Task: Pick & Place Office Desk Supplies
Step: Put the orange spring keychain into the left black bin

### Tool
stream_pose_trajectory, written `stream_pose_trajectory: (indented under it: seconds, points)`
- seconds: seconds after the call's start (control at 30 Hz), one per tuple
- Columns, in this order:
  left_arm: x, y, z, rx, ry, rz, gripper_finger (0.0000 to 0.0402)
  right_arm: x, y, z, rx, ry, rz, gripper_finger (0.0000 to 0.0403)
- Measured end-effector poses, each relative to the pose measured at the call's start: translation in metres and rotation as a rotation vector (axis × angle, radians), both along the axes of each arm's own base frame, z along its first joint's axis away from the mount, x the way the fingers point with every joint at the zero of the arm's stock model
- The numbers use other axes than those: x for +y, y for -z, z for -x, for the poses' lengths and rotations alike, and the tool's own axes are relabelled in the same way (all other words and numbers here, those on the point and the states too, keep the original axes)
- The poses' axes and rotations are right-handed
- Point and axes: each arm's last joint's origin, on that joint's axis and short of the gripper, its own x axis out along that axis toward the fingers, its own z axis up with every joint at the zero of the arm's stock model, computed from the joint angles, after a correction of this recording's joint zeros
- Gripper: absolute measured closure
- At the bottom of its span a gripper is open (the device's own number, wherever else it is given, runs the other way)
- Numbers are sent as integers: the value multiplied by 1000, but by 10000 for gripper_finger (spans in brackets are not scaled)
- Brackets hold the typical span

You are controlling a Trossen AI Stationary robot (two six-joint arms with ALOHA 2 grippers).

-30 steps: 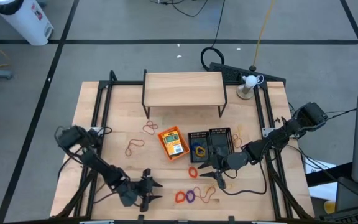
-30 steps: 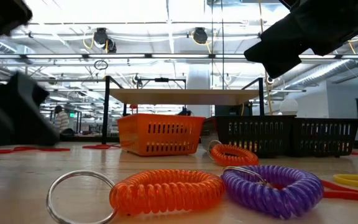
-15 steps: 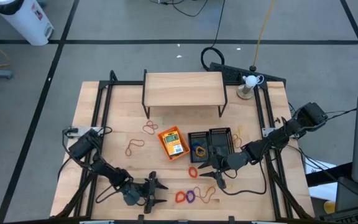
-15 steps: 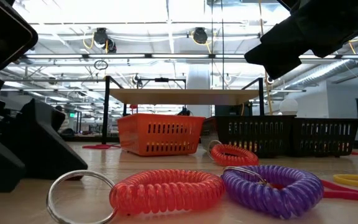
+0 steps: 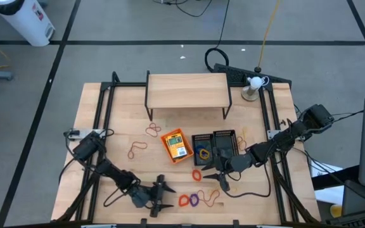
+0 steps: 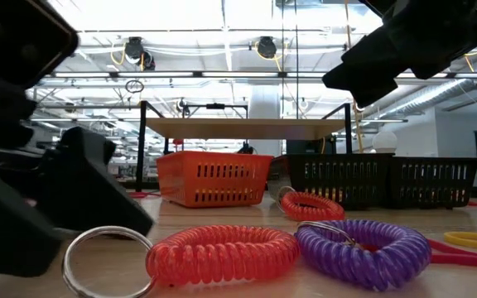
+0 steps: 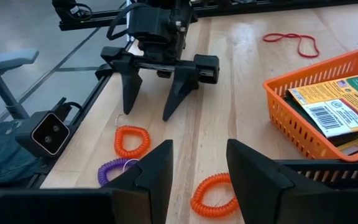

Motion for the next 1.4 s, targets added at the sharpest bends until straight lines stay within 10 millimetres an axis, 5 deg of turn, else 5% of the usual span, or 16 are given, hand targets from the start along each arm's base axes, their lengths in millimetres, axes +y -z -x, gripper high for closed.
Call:
stream_pose_trajectory:
  seconds: [0.5,1.4]
  points:
    - [3,-3,-10,14,7,15,112,0,0,0,0,-2,3,264]
    - [15,-26,-61,-19,66,67,119,0,0,0,-2,-4,6,264]
